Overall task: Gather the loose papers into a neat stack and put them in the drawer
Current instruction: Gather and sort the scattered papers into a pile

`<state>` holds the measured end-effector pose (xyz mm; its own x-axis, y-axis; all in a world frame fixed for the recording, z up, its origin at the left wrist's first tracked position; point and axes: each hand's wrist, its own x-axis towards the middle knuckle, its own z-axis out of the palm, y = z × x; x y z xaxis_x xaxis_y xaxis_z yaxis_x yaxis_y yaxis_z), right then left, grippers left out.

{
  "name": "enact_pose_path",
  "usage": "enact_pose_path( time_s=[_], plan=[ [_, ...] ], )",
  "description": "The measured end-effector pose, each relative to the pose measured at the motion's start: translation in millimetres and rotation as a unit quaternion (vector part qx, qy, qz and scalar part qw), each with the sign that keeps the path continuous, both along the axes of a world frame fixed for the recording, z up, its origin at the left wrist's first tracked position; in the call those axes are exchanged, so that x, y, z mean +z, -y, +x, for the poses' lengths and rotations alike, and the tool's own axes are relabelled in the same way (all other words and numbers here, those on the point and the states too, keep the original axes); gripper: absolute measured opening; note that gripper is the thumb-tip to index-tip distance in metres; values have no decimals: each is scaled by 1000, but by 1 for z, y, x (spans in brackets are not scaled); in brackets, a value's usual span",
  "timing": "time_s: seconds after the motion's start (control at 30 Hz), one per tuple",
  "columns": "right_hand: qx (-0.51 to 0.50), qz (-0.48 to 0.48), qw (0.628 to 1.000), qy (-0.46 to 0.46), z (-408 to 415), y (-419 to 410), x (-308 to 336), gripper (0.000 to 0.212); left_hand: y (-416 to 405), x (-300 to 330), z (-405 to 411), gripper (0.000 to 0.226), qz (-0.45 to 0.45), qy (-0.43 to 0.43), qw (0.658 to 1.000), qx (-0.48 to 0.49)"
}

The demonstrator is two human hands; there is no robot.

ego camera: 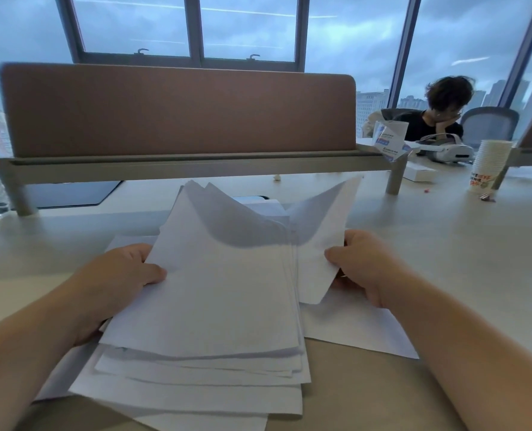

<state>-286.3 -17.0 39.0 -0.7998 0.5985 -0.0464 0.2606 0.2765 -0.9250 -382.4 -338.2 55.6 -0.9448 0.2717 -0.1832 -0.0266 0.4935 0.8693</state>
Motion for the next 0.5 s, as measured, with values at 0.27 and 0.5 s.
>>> enact_pose_path(
  time_s=[0.27, 0.5],
  plan=[
    [-185, 85, 961, -189, 10, -27, 18, 19, 0, -2, -2, 22, -16, 3, 1000, -3],
    [-252, -13, 881, -400, 28, -19, 44, 18, 3, 5, 2, 18, -20, -9, 1000, 0]
  ],
)
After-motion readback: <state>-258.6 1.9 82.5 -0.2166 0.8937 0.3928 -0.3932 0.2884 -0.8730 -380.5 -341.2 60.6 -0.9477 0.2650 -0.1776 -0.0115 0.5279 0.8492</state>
